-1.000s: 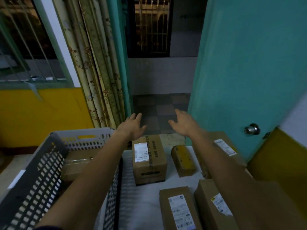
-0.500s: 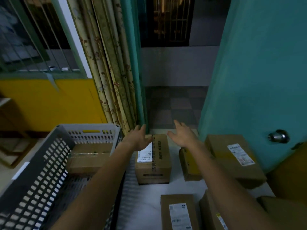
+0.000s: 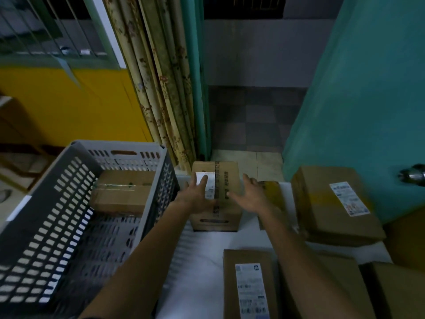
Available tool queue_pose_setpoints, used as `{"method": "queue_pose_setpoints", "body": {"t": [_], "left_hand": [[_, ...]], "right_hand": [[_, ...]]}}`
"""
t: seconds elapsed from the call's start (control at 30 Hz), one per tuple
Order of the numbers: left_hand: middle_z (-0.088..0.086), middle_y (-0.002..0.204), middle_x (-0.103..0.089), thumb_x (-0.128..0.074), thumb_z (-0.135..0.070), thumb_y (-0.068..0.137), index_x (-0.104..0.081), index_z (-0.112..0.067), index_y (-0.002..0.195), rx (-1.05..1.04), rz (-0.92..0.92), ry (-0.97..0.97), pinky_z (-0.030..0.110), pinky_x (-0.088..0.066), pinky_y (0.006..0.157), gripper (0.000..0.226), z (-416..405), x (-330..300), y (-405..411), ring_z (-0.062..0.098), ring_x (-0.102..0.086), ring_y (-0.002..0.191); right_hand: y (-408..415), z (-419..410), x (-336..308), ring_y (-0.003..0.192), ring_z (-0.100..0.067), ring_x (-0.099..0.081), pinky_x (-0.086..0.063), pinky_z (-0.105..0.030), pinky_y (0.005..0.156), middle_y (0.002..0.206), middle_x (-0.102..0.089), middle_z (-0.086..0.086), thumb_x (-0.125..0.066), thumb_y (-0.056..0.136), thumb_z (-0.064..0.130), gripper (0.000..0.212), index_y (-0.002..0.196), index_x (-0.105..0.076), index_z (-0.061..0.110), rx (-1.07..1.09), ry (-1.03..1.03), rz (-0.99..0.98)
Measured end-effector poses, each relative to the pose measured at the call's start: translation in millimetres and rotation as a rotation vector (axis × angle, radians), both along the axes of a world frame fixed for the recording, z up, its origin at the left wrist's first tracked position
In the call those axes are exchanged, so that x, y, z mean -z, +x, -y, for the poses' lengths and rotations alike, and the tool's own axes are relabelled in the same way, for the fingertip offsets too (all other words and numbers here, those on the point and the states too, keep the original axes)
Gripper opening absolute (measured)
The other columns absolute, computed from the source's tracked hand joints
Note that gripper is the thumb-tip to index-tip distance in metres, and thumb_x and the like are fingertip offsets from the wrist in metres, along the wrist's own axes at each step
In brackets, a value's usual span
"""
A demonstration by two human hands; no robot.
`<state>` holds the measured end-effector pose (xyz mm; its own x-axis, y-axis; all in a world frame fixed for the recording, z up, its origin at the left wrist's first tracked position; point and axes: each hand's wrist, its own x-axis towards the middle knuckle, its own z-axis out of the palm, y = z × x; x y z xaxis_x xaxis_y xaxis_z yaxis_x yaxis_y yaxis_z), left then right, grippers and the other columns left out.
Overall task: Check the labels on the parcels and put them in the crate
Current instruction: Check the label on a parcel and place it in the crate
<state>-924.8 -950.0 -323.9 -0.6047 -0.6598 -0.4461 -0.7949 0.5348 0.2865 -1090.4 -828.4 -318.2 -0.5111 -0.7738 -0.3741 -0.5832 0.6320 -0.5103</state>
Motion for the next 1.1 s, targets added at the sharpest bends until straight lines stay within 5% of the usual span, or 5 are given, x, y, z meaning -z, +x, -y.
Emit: {"method": "queue_pose_setpoints", "body": {"t": [0.27,0.4,0.5,0.67,1.1], "left_hand": [[0.015,0.167,0.024,-0.075,-0.068,0.077,0.016,-0.032,0.160,-0.054,0.066,0.080,0.061,-0.018,0.123,0.128,8,43,13,0.044,0.010,0.155],[0.021,0.166,0.019,-0.080,-0.060,0.077,0.017,-0.037,0.159,-0.084,0.092,0.142,0.055,-0.026,0.122,0.129,2,49,13,0.048,-0.008,0.153],[0.024,0.164,-0.003,-0.081,-0.048,0.081,0.009,-0.035,0.161,-0.108,0.020,0.125,0.051,-0.036,0.118,0.121,4,58,11,0.044,-0.032,0.145],[0.016,0.156,-0.027,-0.081,-0.045,0.082,-0.005,-0.036,0.161,-0.132,-0.091,0.084,0.047,-0.045,0.110,0.109,5,58,15,0.038,-0.044,0.136],[0.003,0.153,-0.043,-0.087,-0.037,0.078,-0.038,-0.028,0.155,-0.287,-0.518,0.035,0.038,-0.043,0.112,0.092,-16,-12,21,0.026,-0.048,0.136]], "right_hand": [[12,-2,40,0.139,-0.036,-0.040,-0.044,-0.059,0.108,0.154,-0.034,-0.010,-0.076,0.070,0.067,0.116,0.156,-0.004,0.042,0.023,-0.003,0.138],[13,4,67,0.136,-0.042,-0.045,-0.047,-0.059,0.105,0.157,-0.030,-0.014,-0.067,0.041,0.089,0.141,0.149,0.017,0.053,0.014,0.073,0.216],[13,9,86,0.125,-0.034,-0.057,-0.053,-0.055,0.099,0.145,-0.051,-0.006,-0.058,0.032,0.103,0.152,0.155,0.009,0.044,0.036,0.019,0.343],[24,3,68,0.137,-0.035,-0.047,-0.042,-0.052,0.112,0.156,-0.041,-0.012,-0.088,0.063,0.058,0.135,0.160,0.001,0.032,0.051,-0.084,0.306],[29,-18,1,0.118,-0.009,-0.059,-0.050,-0.044,0.105,0.128,-0.062,0.022,-0.090,0.071,0.037,0.100,0.153,-0.032,0.041,0.207,-0.423,0.360]]}}
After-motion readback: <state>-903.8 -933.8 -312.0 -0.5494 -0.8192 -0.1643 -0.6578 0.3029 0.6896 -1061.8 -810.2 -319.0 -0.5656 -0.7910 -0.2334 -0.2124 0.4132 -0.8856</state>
